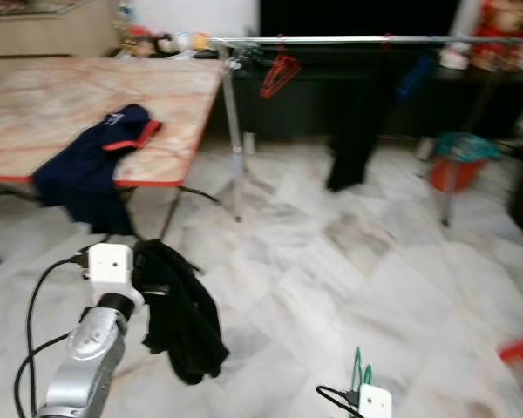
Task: Hang hanger
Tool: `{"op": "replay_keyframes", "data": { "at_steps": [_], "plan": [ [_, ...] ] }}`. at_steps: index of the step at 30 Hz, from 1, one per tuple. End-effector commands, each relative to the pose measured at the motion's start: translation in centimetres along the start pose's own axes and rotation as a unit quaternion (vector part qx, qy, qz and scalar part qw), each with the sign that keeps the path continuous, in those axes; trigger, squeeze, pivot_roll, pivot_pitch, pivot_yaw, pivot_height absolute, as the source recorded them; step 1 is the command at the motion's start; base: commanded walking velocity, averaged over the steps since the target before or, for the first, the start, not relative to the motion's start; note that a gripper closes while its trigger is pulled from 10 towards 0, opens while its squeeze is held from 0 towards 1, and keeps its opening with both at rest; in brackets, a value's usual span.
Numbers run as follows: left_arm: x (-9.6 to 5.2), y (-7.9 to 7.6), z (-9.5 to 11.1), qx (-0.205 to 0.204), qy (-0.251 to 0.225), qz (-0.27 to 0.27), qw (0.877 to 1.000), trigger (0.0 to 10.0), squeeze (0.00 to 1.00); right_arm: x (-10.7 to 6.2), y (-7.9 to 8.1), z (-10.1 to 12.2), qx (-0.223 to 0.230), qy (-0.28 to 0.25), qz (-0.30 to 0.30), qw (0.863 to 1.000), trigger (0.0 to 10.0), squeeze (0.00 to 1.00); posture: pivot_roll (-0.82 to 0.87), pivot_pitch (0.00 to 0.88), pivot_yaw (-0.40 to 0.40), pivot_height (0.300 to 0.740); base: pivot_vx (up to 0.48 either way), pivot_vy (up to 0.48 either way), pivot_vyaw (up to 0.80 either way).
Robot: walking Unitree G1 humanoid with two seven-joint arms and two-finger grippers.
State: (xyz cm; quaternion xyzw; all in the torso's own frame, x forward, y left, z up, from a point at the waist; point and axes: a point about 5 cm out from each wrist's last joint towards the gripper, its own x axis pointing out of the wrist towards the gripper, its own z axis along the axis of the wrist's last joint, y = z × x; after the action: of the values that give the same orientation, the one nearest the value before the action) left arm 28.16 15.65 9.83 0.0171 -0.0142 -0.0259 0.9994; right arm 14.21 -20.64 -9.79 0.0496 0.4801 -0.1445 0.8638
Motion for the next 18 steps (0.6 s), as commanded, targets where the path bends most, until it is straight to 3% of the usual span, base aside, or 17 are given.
{"op": "replay_keyframes", "data": {
  "at_steps": [1,10,18],
  "plan": [
    [0.03,0.66,0.42,0.007,-0.006,0.007,1.000,10.0,0.00,0.04,0.60,0.17,0.002,-0.001,0.007,1.000,10.0,0.00,0.12,0.000,-0.026,0.740,0.000,0.000,0.74],
    [-0.02,0.70,0.48,0.009,-0.006,0.006,1.000,10.0,0.00,-0.02,0.58,-0.12,0.005,0.002,0.008,1.000,10.0,0.00,0.12,0.000,-0.022,0.740,0.000,0.000,0.70],
    [-0.54,1.12,0.07,0.010,0.006,0.004,1.000,10.0,0.00,-0.04,0.26,-0.18,0.014,0.002,0.000,1.000,10.0,0.00,0.13,0.000,-0.028,0.740,0.000,0.000,0.00]
  ]
}}
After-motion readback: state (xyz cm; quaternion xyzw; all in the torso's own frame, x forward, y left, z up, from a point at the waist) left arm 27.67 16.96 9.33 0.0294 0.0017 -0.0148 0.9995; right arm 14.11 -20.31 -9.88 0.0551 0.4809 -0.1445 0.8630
